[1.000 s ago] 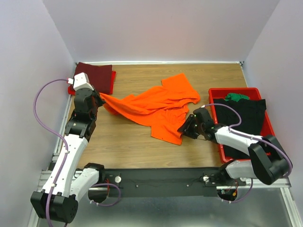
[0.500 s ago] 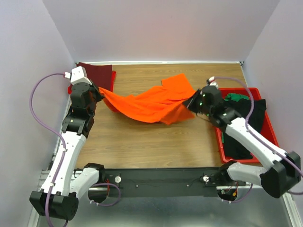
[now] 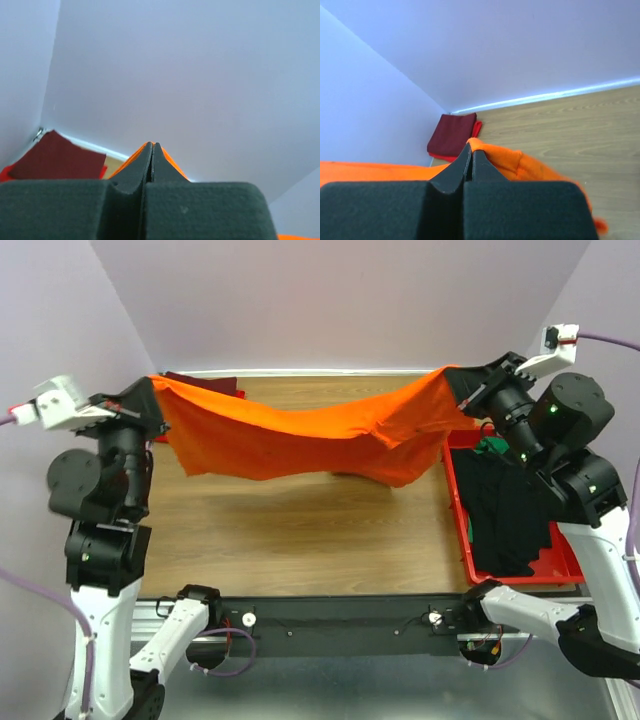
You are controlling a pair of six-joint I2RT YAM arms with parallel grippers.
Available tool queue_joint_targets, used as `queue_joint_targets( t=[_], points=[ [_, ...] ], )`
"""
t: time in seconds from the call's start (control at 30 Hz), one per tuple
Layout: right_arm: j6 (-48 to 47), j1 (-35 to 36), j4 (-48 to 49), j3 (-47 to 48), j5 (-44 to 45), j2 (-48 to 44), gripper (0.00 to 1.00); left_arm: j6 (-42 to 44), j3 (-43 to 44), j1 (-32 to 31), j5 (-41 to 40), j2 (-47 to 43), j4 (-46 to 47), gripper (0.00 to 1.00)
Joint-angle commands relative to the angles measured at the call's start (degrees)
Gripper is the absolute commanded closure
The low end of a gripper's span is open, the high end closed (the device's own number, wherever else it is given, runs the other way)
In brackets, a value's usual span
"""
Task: Fold and stack the t-shirts
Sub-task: Flatten the tshirt out
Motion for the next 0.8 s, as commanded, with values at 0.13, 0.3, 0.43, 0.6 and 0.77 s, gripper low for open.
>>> queue_joint_targets(
  t=[0.13, 0.3, 0.43, 0.6, 0.77],
  points=[
    [-6.1, 0.3, -5.0, 11.9, 3.9, 15.5, 1.00, -0.7, 1.2, 0.4, -4.3, 6.0, 6.8, 1.00],
    [-7.4, -3.5, -4.2, 23.9, 3.2, 31.7, 1.00, -1.2, -0.2, 0.5, -6.5, 18.3, 16.3, 1.00],
    [-8.7, -7.9, -2.9, 41.2, 4.0, 48.0, 1.00, -0.9, 3.6, 2.4, -5.7, 29.8, 26.9, 1.00],
    [-9.9, -11.1, 1.0, 63.2, 2.9, 58.8, 1.00, -3.5, 24.2, 8.5, 5.5, 43.8, 26.2, 1.00],
    [-10.5, -12.5, 12.7, 49.2, 4.2, 49.6, 1.00, -7.3, 38.5, 16.4, 15.6, 53.3, 21.9, 1.00]
  ],
)
